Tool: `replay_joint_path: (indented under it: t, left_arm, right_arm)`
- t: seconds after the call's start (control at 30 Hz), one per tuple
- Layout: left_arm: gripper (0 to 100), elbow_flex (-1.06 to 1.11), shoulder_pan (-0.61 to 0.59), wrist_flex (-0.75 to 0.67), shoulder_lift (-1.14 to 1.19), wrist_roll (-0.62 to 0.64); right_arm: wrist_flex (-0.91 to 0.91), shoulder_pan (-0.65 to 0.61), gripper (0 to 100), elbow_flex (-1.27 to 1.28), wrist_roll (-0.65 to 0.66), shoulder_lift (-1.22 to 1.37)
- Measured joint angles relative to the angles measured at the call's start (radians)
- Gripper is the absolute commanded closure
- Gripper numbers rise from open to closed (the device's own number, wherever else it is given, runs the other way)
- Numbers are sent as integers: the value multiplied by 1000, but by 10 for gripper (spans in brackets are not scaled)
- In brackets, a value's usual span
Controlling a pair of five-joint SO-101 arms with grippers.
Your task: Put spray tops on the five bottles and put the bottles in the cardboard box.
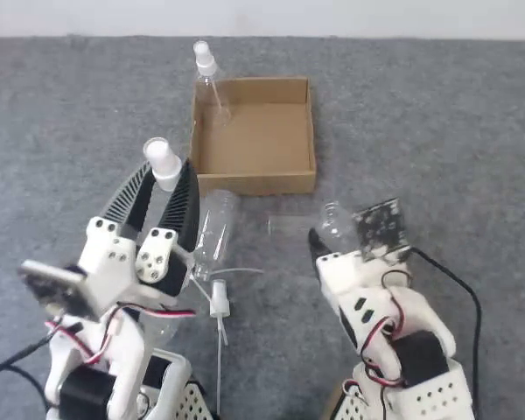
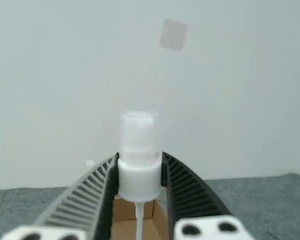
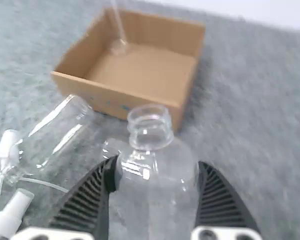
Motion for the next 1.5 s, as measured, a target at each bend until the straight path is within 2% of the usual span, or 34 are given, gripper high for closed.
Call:
replay_joint_path:
  t: [0.3,0.47,0.67,0.77,1.03,1.33,1.5]
  left_arm:
    - [987,0,3,-80,-87,17]
    - [987,0,3,-110,-87,48]
    - [987,0,68,-110,-87,78]
    - [987,0,110,-110,-87,78]
    - [987,0,130,-98,-87,75]
    - [987,20,233,-37,-87,37]
    - [987,64,250,-37,-87,18]
  right_arm:
    - [-14,-104,902,118,17,-212]
    - [-71,-152,902,172,17,-227]
    - [-133,-203,902,218,20,-227]
    - [-167,-226,902,255,71,-227]
    - [-272,-262,902,324,120,-226]
    - [-301,-267,902,328,127,-226]
    - [-301,-302,902,328,181,-226]
